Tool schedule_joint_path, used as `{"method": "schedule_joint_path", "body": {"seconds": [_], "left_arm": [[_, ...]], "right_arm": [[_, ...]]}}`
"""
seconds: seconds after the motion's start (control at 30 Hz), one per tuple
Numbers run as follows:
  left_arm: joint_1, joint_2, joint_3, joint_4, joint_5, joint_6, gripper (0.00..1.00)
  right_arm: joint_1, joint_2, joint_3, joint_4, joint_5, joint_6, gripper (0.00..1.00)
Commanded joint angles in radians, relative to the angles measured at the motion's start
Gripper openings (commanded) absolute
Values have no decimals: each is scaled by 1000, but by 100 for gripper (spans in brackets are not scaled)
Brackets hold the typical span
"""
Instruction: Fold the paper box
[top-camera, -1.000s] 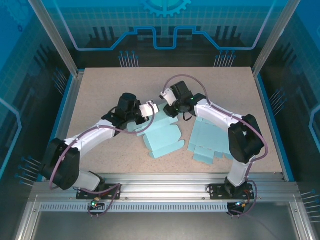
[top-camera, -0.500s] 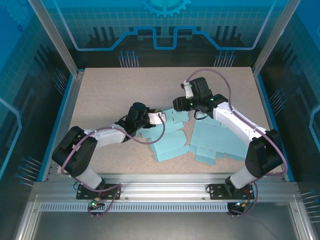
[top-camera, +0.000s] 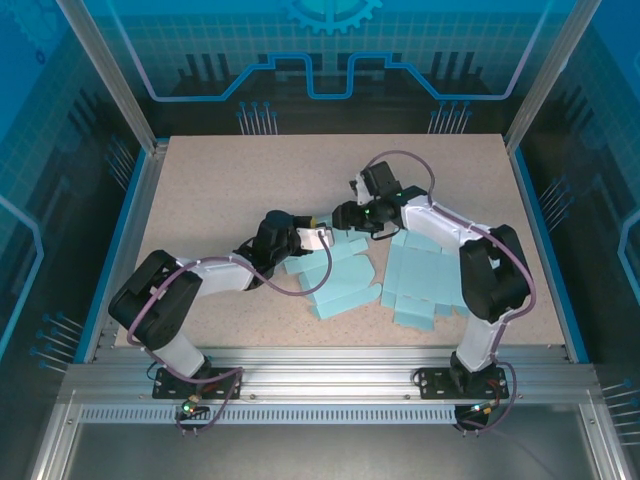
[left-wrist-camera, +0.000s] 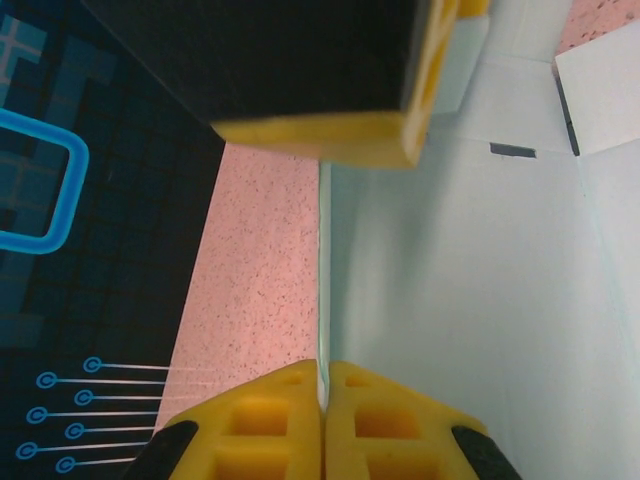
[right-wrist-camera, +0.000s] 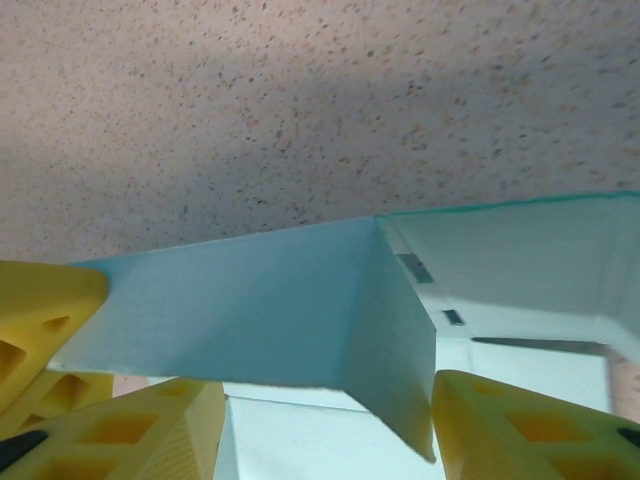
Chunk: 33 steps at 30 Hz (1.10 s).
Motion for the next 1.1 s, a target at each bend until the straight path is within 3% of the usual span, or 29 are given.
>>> {"method": "schedule_joint_path", "body": {"seconds": [0.0, 0.17, 0.3, 0.6, 1.07], "left_arm": [[-10, -5, -14, 62, -18, 30, 0], [-10, 3, -18, 67, -27, 45, 0], [-10, 7, -27, 91, -38, 57, 0], [-3, 24, -29, 83, -47, 117, 0], [77, -41, -79, 143, 59, 12, 0]], "right_arm": [[-6, 36, 35, 66, -110, 53, 57], [-6, 57, 44, 130, -199, 84, 59], [-6, 44, 40, 142, -176, 89, 63], [-8, 51, 40, 142, -170, 86, 63], [-85, -241, -301, 189, -68, 8, 69]]}}
